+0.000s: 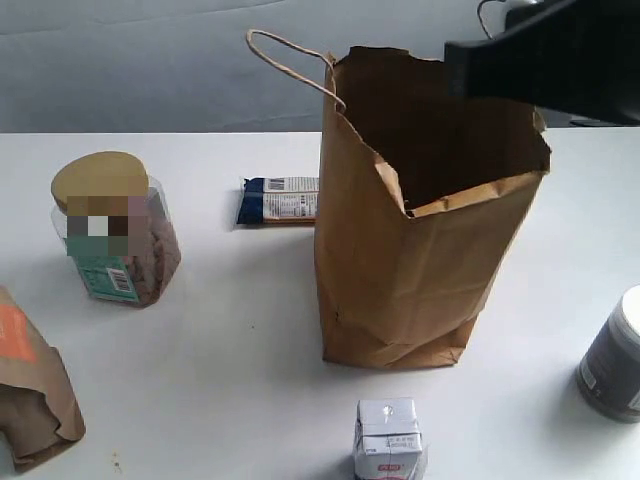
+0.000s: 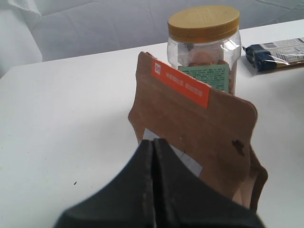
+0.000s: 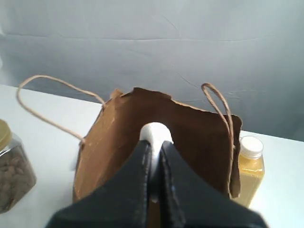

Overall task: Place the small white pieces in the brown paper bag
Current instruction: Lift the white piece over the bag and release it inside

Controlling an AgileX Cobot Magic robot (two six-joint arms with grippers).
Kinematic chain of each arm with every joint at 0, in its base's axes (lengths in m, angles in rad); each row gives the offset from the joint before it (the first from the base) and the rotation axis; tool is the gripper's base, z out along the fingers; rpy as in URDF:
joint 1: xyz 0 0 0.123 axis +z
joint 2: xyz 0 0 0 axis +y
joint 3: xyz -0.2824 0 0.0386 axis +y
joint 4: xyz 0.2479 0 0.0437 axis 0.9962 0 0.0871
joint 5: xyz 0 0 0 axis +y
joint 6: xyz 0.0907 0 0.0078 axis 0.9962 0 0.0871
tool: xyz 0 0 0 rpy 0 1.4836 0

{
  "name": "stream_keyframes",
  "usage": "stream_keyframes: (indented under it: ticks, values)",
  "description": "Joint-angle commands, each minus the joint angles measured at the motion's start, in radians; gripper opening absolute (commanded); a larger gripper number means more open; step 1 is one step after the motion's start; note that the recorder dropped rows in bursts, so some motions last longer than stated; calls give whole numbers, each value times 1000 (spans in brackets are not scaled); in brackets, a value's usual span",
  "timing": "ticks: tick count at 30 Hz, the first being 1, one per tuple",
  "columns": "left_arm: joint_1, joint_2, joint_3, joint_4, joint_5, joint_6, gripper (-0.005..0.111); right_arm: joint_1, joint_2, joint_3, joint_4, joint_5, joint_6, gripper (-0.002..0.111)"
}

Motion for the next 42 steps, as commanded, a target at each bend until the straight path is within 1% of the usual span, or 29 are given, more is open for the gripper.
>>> stream_keyframes:
  ticks: [1, 3, 5, 7, 11, 14, 16, 21, 23, 25, 32, 33, 36, 38, 42]
  values:
    - [-8, -3, 3, -9, -6, -2, 0, -166, 44, 6, 92, -193, 4, 0]
    - [-8, -3, 3, -9, -6, -2, 0, -228, 74, 6, 148, -277, -9, 0]
    - [-8, -3, 3, -9, -6, -2, 0, -277, 115, 1, 215, -346, -65, 0]
    - [-8, -3, 3, -9, -6, -2, 0, -306, 162, -9, 278, -359, -122, 0]
    - [-8, -3, 3, -9, -6, -2, 0, -327, 253, -55, 392, -342, -272, 0]
    - [-8, -3, 3, -9, -6, -2, 0, -329, 302, -92, 449, -346, -344, 1]
    - [-8, -3, 3, -9, -6, -2, 0, -332, 325, -112, 458, -346, -347, 6]
    - [-8, -3, 3, -9, -6, -2, 0, -333, 359, -150, 457, -343, -347, 34]
    - [-8, -3, 3, -9, -6, -2, 0, -333, 359, -150, 457, -345, -347, 40]
    - [-8, -3, 3, -9, -6, -2, 0, -333, 359, -150, 457, -345, -347, 42]
    - [-8, -3, 3, -9, -6, -2, 0, -333, 359, -150, 457, -343, -347, 45]
    - [-8, -3, 3, -9, -6, -2, 0, -333, 359, -150, 457, -341, -347, 47]
    - [-8, -3, 3, -9, -6, -2, 0, -333, 359, -150, 457, -337, -347, 61]
    - [-8, -3, 3, -9, -6, -2, 0, -333, 359, -150, 457, -323, -347, 67]
    - [-8, -3, 3, -9, -6, -2, 0, -333, 359, -150, 457, -277, -364, 68]
